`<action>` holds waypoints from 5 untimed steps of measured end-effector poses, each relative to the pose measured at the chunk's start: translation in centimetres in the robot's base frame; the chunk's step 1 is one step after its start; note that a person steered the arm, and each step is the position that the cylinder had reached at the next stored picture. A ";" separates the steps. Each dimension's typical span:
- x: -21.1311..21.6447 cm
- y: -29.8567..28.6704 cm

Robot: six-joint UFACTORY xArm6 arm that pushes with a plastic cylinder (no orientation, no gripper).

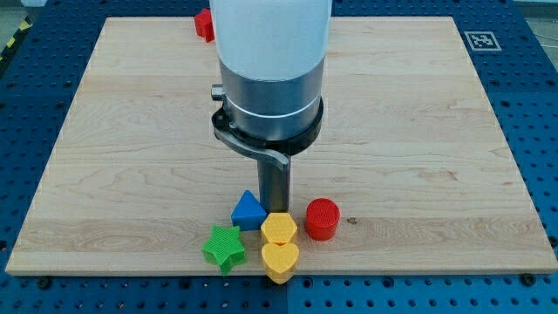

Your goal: Move the arm to the center

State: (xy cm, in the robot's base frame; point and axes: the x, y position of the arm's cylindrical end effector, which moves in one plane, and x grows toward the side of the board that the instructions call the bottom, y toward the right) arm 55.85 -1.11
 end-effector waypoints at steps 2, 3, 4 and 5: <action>-2.7 0.0; -2.9 0.0; -3.0 0.0; -3.0 0.0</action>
State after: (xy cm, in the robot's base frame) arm 52.89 -1.11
